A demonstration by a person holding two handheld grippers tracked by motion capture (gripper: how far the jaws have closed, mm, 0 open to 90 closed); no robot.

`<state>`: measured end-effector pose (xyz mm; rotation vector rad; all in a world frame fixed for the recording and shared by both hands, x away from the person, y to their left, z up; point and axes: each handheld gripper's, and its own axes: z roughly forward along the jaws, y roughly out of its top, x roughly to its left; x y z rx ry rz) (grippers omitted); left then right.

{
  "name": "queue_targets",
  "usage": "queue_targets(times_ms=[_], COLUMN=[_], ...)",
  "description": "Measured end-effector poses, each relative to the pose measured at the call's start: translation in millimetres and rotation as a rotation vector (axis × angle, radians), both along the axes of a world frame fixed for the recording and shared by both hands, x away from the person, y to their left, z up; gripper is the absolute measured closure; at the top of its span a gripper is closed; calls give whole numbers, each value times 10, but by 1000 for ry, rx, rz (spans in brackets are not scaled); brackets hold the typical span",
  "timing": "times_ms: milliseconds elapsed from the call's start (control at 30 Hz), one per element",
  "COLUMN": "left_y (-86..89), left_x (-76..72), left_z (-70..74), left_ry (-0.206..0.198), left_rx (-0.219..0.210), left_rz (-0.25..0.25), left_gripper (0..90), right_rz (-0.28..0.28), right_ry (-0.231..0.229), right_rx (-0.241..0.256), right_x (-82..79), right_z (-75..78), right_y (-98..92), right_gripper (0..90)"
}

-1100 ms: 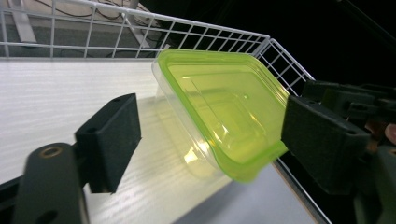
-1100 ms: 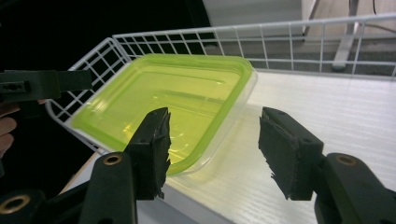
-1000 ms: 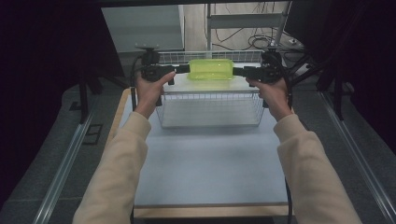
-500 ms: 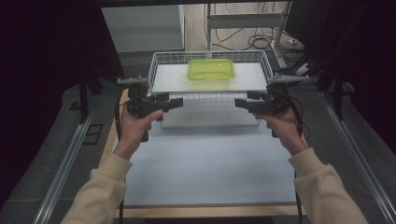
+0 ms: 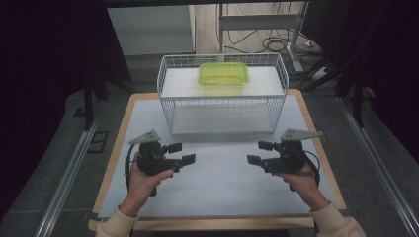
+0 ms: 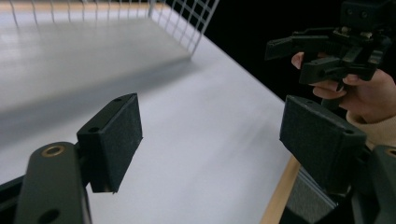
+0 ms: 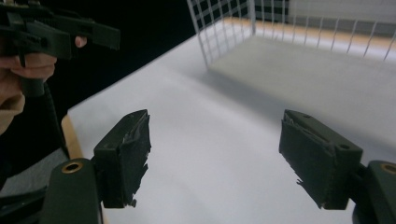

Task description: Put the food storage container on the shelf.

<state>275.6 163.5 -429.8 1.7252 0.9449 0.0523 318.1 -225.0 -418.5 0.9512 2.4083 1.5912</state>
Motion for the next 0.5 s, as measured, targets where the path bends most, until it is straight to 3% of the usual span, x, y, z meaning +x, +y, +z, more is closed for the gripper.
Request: queue_targets(times_ms=[133, 200, 400, 500], left_y=[-40, -75, -131, -145], left_x=[-128, -136, -143, -168], left_z=[-239, -325, -409, -430], left_ry=[28, 47, 56, 36], left_rx=[19, 51, 51, 66], left_rz=[0, -9, -7, 6], left_gripper=[216, 215, 219, 218], right_rz=[2, -2, -6, -11], right_ry=[31, 41, 30, 0], right_rx=[-37, -43, -40, -75], right_x=[-121, -142, -162, -198], right_z=[-296, -382, -418, -455], right_y=[-21, -29, -13, 2], right_gripper=[244, 244, 229, 199])
